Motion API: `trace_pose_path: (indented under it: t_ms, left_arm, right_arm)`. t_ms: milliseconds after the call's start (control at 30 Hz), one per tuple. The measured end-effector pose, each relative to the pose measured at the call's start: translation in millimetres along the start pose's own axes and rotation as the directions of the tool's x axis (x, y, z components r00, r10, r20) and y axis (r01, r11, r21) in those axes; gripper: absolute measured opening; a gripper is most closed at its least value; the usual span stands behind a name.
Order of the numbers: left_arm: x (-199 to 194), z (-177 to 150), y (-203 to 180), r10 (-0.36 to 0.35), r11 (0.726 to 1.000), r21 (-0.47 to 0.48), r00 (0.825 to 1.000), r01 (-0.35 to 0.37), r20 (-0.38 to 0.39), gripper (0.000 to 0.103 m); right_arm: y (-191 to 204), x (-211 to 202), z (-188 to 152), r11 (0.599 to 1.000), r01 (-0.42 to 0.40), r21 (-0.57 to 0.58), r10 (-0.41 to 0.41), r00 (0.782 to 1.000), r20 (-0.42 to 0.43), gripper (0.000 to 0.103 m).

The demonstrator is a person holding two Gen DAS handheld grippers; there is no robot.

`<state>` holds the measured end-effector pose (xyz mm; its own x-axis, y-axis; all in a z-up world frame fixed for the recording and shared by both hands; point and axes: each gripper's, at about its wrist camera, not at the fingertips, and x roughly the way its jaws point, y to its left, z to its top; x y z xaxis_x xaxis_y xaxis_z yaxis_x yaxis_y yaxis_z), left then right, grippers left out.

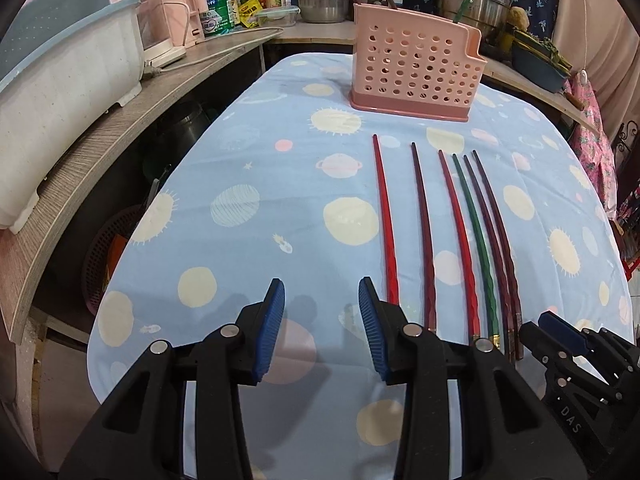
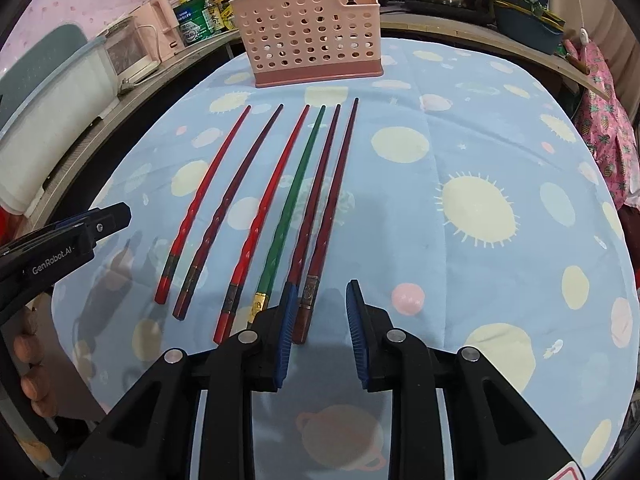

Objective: Organize utensils
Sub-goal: 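Grasp a dark red chopstick with the right tool while the left tool grasps a red one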

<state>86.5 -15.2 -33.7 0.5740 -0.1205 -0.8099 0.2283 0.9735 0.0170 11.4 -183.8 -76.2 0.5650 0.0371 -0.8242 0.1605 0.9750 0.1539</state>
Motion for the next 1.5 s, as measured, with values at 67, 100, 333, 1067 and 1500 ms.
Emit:
trace_pose_path:
  t_ms: [67, 100, 333, 1067, 1500]
  left_arm:
    - [1.1, -1.1, -0.6, -0.003, 1.0, 0.0, 1.0, 0.003, -0.005, 0.037]
    - [1.7, -1.3, -0.7, -0.005, 1.0, 0.001, 1.0, 0.005, -0.008, 0.037]
    - [5.5, -3.4, -2.8, -0.013, 1.0, 0.001, 1.0, 0.013, -0.021, 0.037]
    - [17.2, -18.3, -14.8, -0.064, 0.998, 0.009, 0.995, 0.065, -0.073, 0.051]
    - [24.3, -29.3, -20.5, -0.058, 0.997, 0.035, 0.995, 0.061, -0.082, 0.051]
  right_arm:
    - [0.4, 1.6, -0.3, 1.0, 0.004, -0.002, -0.004, 1.0, -0.003, 0.023]
    - [0.6, 2.1, -0.8, 1.0, 0.007, -0.003, -0.007, 1.0, -0.003, 0.023]
    - [2.0, 5.2, -1.9, 1.0, 0.008, -0.011, -0.008, 1.0, -0.005, 0.022]
    - [-19.6, 2.5, -8.1, 0.999, 0.03, 0.034, -0.03, 1.0, -0.003, 0.007]
    - [-21.1, 1.3, -9.4, 0.999, 0.028, 0.035, -0.028, 1.0, -0.004, 0.007]
